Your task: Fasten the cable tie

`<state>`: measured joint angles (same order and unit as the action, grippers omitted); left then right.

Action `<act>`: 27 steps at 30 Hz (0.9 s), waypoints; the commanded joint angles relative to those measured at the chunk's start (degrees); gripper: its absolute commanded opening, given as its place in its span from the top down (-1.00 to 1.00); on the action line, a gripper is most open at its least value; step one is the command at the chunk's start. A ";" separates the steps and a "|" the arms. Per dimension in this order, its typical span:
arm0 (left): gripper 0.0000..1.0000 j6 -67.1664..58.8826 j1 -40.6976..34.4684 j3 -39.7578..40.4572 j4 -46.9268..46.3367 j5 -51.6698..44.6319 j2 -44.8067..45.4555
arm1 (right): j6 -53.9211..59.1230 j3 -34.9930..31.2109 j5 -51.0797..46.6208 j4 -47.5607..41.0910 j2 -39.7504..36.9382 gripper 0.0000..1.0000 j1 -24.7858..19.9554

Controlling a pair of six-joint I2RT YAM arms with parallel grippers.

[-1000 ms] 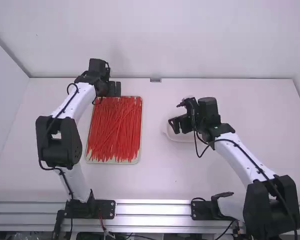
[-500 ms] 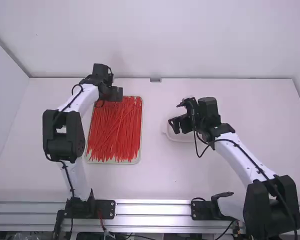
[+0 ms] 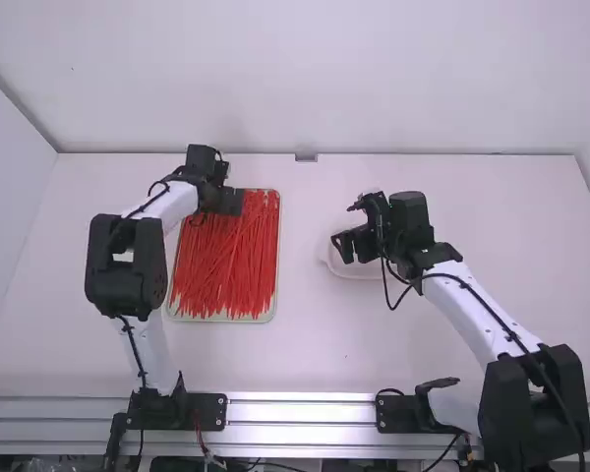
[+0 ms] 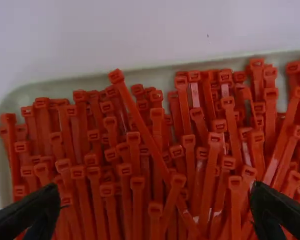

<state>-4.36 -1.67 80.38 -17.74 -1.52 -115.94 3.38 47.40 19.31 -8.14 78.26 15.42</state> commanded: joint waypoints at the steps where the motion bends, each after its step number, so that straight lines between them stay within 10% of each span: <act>1: -0.98 -6.67 -0.22 -1.75 0.52 -2.03 -0.66 | 0.11 2.08 0.20 -0.09 0.28 -0.99 0.26; 27: -0.40 -11.98 -0.22 -3.96 6.69 -3.48 -0.76 | 0.11 2.08 0.20 -0.28 0.28 -0.99 0.26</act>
<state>-16.16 -1.67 77.60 -10.98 -4.45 -115.92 3.33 47.40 19.27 -8.16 78.26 15.42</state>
